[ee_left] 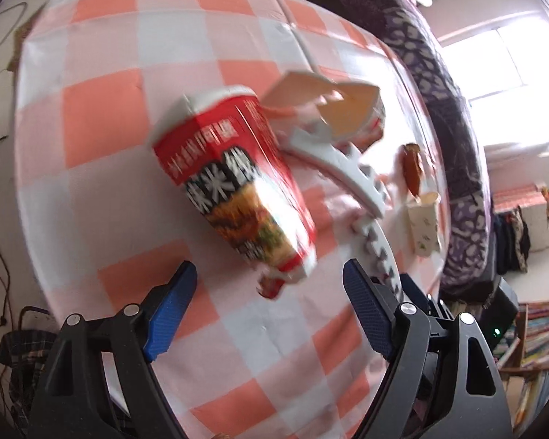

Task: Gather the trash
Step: 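Grasp the red noodle cup with the left gripper while the right grasps the white foam strip, then lift the noodle cup and foam strip and carry both over the bin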

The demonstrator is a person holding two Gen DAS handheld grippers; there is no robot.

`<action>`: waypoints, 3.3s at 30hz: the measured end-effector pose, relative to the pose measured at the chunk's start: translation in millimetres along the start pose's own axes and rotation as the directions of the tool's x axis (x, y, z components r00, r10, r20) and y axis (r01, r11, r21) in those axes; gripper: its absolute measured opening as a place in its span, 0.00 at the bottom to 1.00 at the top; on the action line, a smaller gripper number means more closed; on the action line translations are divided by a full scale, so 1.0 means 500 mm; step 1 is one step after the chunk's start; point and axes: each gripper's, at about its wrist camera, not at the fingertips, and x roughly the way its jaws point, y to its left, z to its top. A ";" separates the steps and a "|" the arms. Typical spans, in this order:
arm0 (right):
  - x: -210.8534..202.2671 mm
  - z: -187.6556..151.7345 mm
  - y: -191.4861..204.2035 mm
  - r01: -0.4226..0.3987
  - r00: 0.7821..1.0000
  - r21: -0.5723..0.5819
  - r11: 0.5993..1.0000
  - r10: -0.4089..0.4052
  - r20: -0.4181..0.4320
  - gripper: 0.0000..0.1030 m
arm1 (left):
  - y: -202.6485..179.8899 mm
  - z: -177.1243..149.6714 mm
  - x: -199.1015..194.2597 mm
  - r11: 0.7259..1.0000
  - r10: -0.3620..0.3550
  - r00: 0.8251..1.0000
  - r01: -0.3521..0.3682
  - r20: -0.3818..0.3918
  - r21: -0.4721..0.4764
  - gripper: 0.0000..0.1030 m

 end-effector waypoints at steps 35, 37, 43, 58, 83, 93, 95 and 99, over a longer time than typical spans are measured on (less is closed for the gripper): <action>-0.217 -0.142 -0.110 0.073 0.990 0.303 0.950 -0.105 0.092 0.26 | -0.053 -0.095 -0.114 0.995 -0.035 0.988 0.021 0.154 0.093 0.36; -0.240 -0.150 -0.136 0.069 0.985 0.354 0.933 -0.119 0.123 0.26 | -0.080 -0.101 -0.120 0.992 -0.035 0.986 0.015 0.162 0.123 0.36; -0.278 -0.166 -0.197 0.067 0.974 0.457 0.887 -0.157 0.161 0.26 | -0.172 -0.118 -0.117 0.974 -0.040 0.983 -0.001 0.177 0.226 0.36; -0.329 -0.206 -0.288 0.068 0.964 0.582 0.811 -0.204 0.171 0.26 | -0.340 -0.187 -0.052 0.900 -0.037 0.981 -0.050 0.189 0.433 0.36; -0.388 -0.352 -0.464 0.125 0.949 0.759 0.639 -0.301 0.097 0.27 | -0.536 -0.367 0.005 0.766 -0.062 0.992 -0.023 0.108 0.642 0.36; -0.422 -0.416 -0.528 0.111 0.940 0.835 0.539 -0.331 0.089 0.46 | -0.610 -0.459 0.036 0.698 -0.061 0.996 -0.002 0.062 0.716 0.36; -0.431 -0.430 -0.541 0.096 0.938 0.850 0.518 -0.332 0.097 0.48 | -0.624 -0.477 0.042 0.684 -0.061 0.997 0.001 0.056 0.730 0.36; -0.444 -0.454 -0.565 0.071 0.935 0.878 0.474 -0.339 0.107 0.55 | -0.650 -0.509 0.053 0.656 -0.056 0.997 0.003 0.045 0.754 0.36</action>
